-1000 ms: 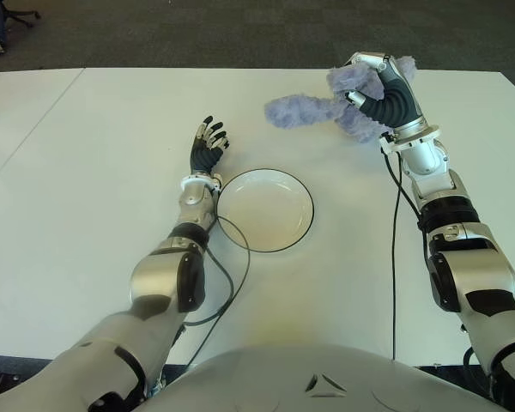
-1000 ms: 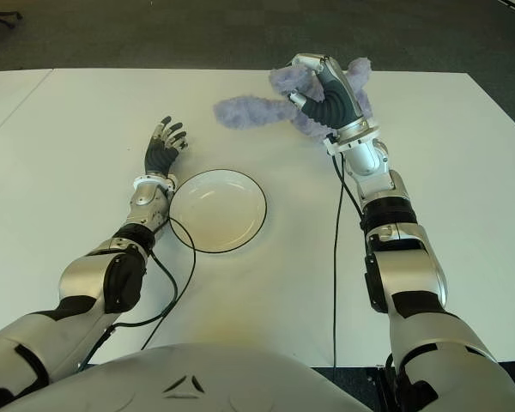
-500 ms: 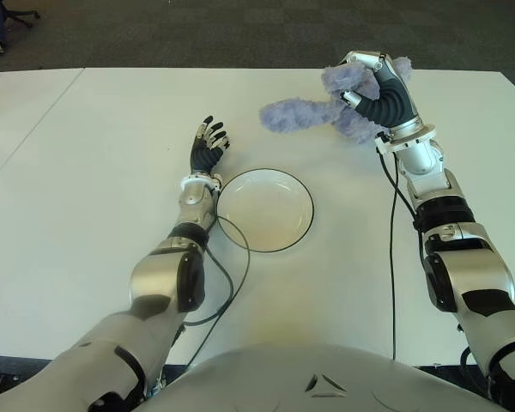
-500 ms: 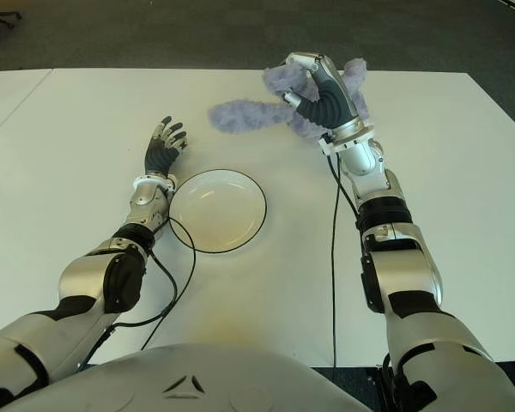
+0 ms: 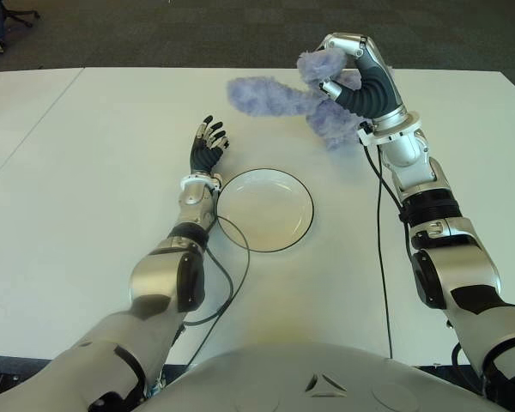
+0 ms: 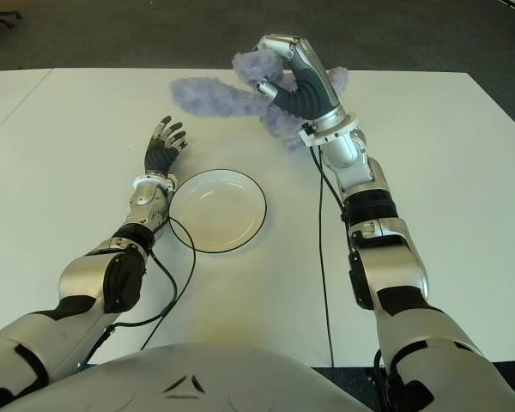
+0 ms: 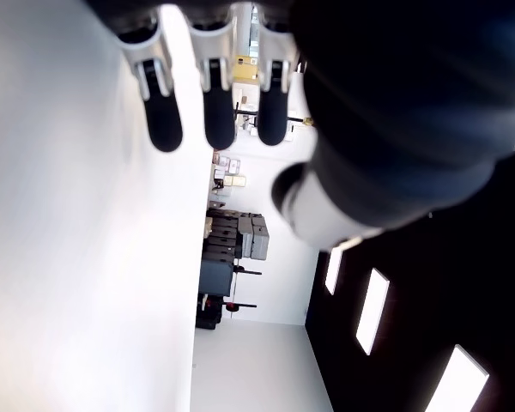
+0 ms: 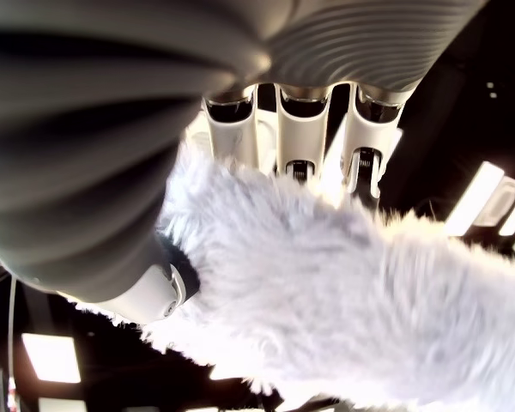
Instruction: Put the doll into the plate.
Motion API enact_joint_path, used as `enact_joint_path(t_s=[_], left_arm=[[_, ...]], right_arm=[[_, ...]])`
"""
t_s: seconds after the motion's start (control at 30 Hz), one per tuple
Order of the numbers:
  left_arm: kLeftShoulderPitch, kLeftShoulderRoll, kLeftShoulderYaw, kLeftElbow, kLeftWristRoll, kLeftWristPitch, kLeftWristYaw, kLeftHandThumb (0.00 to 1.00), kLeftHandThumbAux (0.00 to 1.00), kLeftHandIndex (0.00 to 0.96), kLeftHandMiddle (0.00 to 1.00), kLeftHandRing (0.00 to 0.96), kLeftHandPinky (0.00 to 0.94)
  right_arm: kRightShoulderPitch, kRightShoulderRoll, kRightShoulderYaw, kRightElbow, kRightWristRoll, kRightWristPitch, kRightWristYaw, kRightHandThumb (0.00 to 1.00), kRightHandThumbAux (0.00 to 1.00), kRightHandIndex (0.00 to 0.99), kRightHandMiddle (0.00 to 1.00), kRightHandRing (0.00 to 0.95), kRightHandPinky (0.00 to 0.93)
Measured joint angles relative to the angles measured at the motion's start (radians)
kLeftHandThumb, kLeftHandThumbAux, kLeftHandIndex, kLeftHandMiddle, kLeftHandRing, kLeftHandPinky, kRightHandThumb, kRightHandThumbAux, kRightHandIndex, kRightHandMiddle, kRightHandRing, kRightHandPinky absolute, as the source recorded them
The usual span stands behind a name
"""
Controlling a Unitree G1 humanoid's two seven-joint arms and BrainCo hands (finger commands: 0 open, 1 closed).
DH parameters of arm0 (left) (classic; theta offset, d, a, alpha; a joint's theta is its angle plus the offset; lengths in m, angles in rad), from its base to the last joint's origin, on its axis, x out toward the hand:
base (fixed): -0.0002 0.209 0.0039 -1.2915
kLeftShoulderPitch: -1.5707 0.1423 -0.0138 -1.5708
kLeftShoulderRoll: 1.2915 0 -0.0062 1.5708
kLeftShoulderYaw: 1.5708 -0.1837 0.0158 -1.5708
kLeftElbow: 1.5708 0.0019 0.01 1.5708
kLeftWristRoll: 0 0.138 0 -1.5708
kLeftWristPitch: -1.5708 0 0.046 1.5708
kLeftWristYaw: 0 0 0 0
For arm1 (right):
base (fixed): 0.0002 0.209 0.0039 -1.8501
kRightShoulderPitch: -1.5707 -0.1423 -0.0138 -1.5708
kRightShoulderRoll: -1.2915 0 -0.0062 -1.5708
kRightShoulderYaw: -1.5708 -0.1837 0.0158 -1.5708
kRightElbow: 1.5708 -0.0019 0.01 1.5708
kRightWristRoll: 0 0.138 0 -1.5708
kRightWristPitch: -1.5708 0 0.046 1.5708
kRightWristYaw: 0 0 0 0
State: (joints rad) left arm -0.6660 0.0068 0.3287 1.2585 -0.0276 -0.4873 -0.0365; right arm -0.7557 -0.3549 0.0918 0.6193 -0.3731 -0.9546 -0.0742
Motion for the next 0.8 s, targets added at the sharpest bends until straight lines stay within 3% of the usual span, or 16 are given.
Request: enact_joint_path(t_s=[0.47, 0.53, 0.8], left_arm=[[0.000, -0.001, 0.005, 0.000, -0.002, 0.000, -0.001, 0.543, 0.872, 0.090, 0.167, 0.159, 0.195], [0.000, -0.001, 0.006, 0.000, -0.002, 0.000, -0.002, 0.598, 0.875, 0.098, 0.174, 0.162, 0.204], [0.000, -0.001, 0.008, 0.000, -0.005, 0.000, -0.005, 0.660, 0.873, 0.116, 0.181, 0.170, 0.219]], right_arm=[[-0.015, -0.002, 0.009, -0.014, -0.033, -0.017, -0.017, 0.706, 0.713, 0.439, 0.867, 0.871, 0.863], [-0.027, -0.003, 0.009, -0.014, -0.034, -0.011, -0.016, 0.704, 0.713, 0.438, 0.869, 0.870, 0.863], [-0.114, -0.009, 0.009, 0.002, -0.070, 0.000, -0.044, 0.706, 0.712, 0.438, 0.879, 0.875, 0.872]])
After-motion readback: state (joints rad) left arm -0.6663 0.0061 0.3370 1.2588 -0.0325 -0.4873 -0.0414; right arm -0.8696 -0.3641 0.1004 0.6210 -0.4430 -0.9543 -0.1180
